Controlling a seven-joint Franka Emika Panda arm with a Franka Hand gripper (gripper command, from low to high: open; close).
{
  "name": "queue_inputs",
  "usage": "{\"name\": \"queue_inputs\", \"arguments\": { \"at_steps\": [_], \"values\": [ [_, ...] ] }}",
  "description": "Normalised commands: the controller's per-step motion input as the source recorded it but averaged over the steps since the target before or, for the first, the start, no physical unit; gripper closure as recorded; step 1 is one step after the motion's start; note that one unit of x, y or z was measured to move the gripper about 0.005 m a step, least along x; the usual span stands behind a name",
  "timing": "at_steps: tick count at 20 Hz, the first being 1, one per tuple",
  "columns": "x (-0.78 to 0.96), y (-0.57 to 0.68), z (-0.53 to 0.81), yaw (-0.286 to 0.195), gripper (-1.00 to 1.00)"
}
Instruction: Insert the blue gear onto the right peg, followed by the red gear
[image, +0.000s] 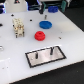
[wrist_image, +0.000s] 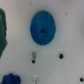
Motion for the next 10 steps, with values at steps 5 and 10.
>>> {"name": "queue_inputs", "arguments": {
  "at_steps": [5, 10],
  "values": [
    [-0.41, 0.18, -0.46, 0.000, -1.00],
    [-0.37, 0.07, -0.47, 0.000, -1.00]
  ]
}}
